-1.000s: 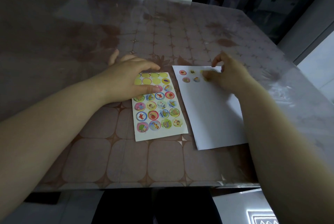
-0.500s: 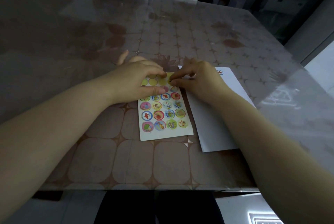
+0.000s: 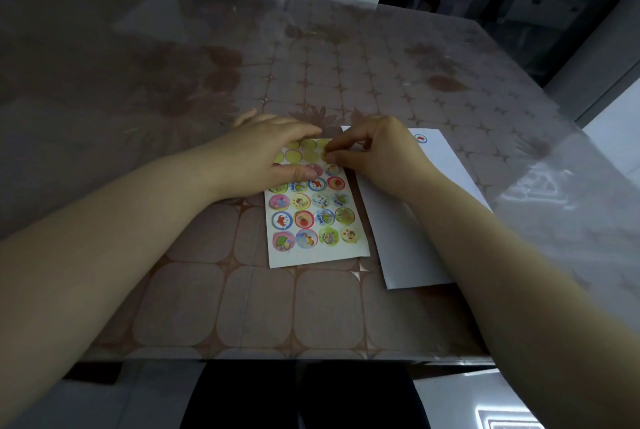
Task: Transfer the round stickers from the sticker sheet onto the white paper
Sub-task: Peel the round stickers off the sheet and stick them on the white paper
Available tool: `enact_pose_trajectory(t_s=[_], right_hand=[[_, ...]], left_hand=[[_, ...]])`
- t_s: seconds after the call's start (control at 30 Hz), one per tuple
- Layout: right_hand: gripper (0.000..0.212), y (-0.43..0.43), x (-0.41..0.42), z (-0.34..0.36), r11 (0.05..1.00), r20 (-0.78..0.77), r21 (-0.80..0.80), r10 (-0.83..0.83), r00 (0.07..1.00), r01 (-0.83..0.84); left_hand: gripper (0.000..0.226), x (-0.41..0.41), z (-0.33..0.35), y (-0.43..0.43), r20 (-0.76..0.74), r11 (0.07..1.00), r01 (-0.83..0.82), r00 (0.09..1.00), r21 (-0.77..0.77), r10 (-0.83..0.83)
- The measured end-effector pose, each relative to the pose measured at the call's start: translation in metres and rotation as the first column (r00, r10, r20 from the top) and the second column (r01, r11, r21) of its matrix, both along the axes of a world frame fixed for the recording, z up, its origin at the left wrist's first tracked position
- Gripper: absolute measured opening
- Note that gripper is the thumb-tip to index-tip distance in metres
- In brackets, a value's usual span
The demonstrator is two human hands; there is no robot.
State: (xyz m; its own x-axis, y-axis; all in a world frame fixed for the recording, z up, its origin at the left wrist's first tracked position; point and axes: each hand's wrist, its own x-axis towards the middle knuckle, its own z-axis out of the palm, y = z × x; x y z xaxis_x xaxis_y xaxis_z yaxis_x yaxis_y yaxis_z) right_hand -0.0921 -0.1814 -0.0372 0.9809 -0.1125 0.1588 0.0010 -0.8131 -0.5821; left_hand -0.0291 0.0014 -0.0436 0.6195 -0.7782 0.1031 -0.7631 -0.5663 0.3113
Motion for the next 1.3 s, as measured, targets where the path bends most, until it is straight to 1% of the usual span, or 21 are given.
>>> enact_pose_trajectory(t_s=[0.1, 0.23, 0.37, 0.53, 0.7, 0.73, 0.8, 0.87, 1.03, 1.17, 1.23, 1.3], right_hand=[[0.009, 0.0, 0.0, -0.001, 1.0, -0.01, 0.029, 0.008, 1.0, -0.008], [0.001, 0.0, -0.001, 0.0, 0.999, -0.006, 0.023, 0.045, 0.999, -0.045], [0.011, -0.004, -0.002, 0.003, 0.997, -0.008, 0.05, 0.052, 0.999, -0.051], [0.01, -0.006, -0.005, 0.005, 0.992, -0.003, 0.115, 0.043, 0.999, -0.042], [0.005, -0.005, -0.006, 0.006, 0.991, 0.011, 0.13, 0.042, 0.999, -0.043], [0.005, -0.006, -0.006, 0.007, 0.991, 0.015, 0.126, 0.042, 0.999, -0.043], [0.005, -0.006, -0.005, 0.005, 0.994, 0.014, 0.102, 0.033, 0.999, -0.034], [0.005, -0.006, -0.004, 0.004, 0.997, 0.015, 0.07, 0.023, 1.0, -0.024], [0.01, -0.004, -0.002, 0.003, 1.0, 0.034, 0.002, 0.027, 0.999, -0.027], [0.01, -0.004, -0.001, 0.002, 0.999, 0.06, -0.015, 0.035, 0.998, -0.034], [0.01, -0.004, -0.001, 0.002, 0.999, 0.066, -0.018, 0.036, 0.997, -0.035], [0.01, -0.004, -0.002, 0.003, 0.999, 0.062, -0.019, 0.031, 0.998, -0.03]], left_hand=[[0.093, 0.002, -0.001, -0.001, 0.046, 1.0, 0.009, 0.999, 0.005, -0.009], [0.089, -0.001, 0.001, -0.001, 0.062, 1.0, 0.014, 0.998, 0.021, -0.015], [0.073, -0.005, 0.004, -0.002, 0.02, 0.997, -0.041, 0.999, 0.071, 0.039], [0.074, -0.005, 0.003, -0.002, -0.019, 0.995, -0.059, 0.998, 0.077, 0.061], [0.078, -0.004, 0.003, -0.001, -0.006, 0.998, -0.056, 0.998, 0.041, 0.056], [0.077, -0.005, 0.003, -0.001, 0.006, 0.999, -0.049, 0.999, 0.011, 0.049], [0.068, -0.007, 0.004, -0.001, 0.037, 0.998, -0.03, 0.999, -0.058, 0.032], [0.06, -0.008, 0.005, -0.001, 0.052, 0.996, -0.02, 0.998, -0.089, 0.024], [0.054, -0.009, 0.005, -0.001, 0.029, 0.998, -0.03, 0.999, -0.055, 0.032], [0.038, -0.008, 0.004, -0.002, 0.045, 0.998, -0.043, 0.998, -0.044, 0.045], [0.041, -0.009, 0.004, -0.002, 0.049, 0.998, -0.04, 0.998, -0.044, 0.043], [0.052, -0.01, 0.004, -0.001, 0.054, 0.999, -0.034, 0.998, -0.036, 0.036]])
